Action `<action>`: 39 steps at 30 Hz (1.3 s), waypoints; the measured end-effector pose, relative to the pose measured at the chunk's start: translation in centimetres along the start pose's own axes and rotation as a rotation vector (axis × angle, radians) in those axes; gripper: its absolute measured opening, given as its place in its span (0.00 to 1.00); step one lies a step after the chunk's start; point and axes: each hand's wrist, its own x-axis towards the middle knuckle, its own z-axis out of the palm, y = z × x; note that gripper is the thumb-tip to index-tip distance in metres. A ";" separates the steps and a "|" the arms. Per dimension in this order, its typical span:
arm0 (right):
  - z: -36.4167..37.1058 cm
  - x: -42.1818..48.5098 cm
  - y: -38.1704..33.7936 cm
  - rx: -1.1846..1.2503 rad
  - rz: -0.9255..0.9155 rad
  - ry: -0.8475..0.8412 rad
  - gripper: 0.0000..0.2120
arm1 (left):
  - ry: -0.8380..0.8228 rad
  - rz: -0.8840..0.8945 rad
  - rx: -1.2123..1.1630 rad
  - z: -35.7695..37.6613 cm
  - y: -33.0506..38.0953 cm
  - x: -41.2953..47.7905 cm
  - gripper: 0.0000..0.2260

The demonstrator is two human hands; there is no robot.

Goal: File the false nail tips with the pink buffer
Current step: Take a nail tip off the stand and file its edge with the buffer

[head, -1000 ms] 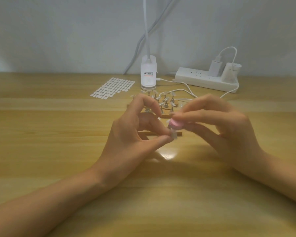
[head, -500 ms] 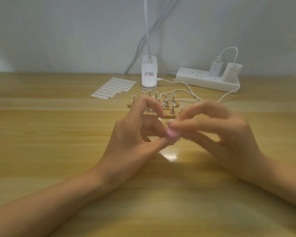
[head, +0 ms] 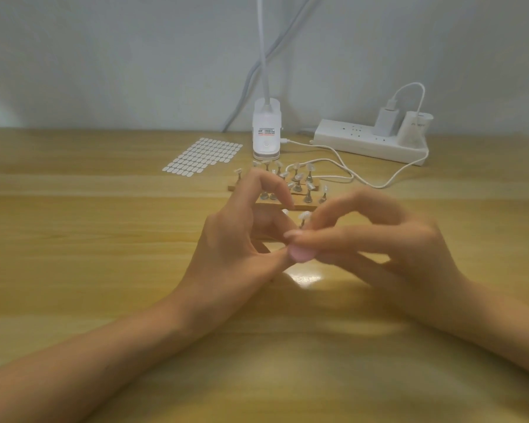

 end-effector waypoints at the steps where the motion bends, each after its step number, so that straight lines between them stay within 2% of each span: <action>1: 0.0 0.0 0.0 0.006 -0.005 -0.008 0.10 | -0.003 -0.006 0.001 0.0 0.0 0.0 0.18; 4: -0.3 0.1 0.4 -0.010 0.053 0.053 0.12 | 0.013 -0.024 -0.007 0.0 0.0 0.0 0.19; 8: 0.0 0.0 0.1 0.014 0.003 0.011 0.11 | 0.003 -0.018 -0.036 0.0 0.0 0.0 0.18; 11: -0.2 0.1 0.5 0.017 0.058 0.065 0.12 | 0.003 -0.038 -0.066 0.0 -0.1 0.1 0.19; 15: 0.2 -0.1 0.1 0.022 -0.005 0.021 0.11 | -0.012 -0.036 -0.111 0.0 -0.1 0.1 0.17; 21: -0.8 0.0 2.1 0.047 0.149 0.128 0.11 | 0.028 -0.034 -0.095 -0.1 -0.2 0.2 0.20; 27: -0.9 0.1 1.3 0.049 0.068 0.085 0.10 | 0.023 0.034 0.008 0.0 0.0 0.1 0.22; 32: -0.8 0.2 0.4 -0.027 -0.015 0.018 0.09 | 0.033 0.047 0.045 0.1 0.0 0.0 0.21; 39: -0.7 0.2 0.0 -0.065 -0.027 0.023 0.10 | 0.029 0.036 0.051 0.1 0.0 0.1 0.18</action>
